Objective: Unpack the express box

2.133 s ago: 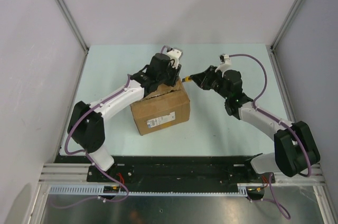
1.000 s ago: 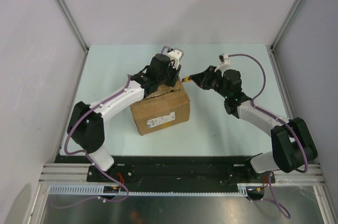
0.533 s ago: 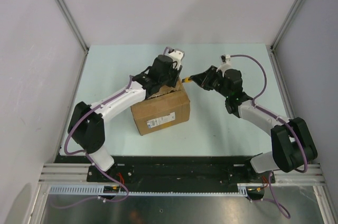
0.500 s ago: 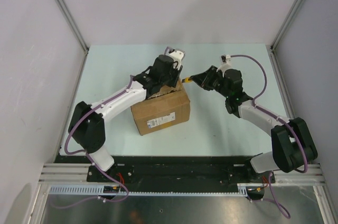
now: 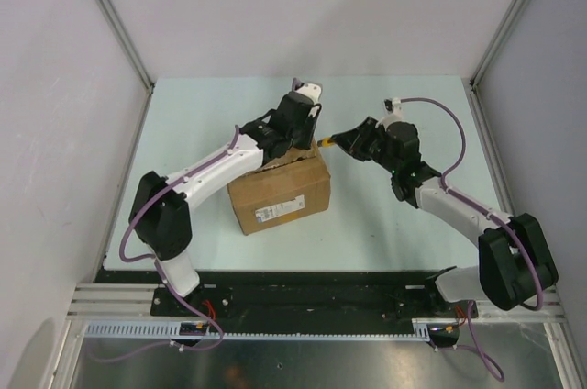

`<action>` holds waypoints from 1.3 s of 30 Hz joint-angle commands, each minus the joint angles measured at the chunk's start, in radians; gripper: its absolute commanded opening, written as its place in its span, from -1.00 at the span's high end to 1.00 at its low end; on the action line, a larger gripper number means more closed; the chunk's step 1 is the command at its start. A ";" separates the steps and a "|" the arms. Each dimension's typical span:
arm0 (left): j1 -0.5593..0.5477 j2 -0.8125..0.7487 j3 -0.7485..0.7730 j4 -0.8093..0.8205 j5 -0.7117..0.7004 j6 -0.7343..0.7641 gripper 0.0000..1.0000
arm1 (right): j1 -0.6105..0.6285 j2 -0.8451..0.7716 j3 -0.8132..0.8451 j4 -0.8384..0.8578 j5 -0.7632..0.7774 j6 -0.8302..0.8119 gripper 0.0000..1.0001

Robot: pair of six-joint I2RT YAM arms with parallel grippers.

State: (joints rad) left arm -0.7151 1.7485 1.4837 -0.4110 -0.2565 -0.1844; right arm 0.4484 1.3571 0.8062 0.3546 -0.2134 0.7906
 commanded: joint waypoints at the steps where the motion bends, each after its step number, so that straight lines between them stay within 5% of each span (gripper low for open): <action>1: 0.019 0.121 -0.071 -0.275 -0.003 -0.112 0.29 | 0.058 -0.045 0.004 -0.161 -0.077 -0.019 1.00; 39: 0.020 0.209 -0.045 -0.368 -0.032 -0.167 0.35 | 0.102 -0.286 -0.091 -0.322 -0.069 -0.039 1.00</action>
State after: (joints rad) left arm -0.7242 1.8019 1.5364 -0.4709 -0.2295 -0.3454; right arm 0.5144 1.1458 0.7330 0.1707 -0.1020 0.7403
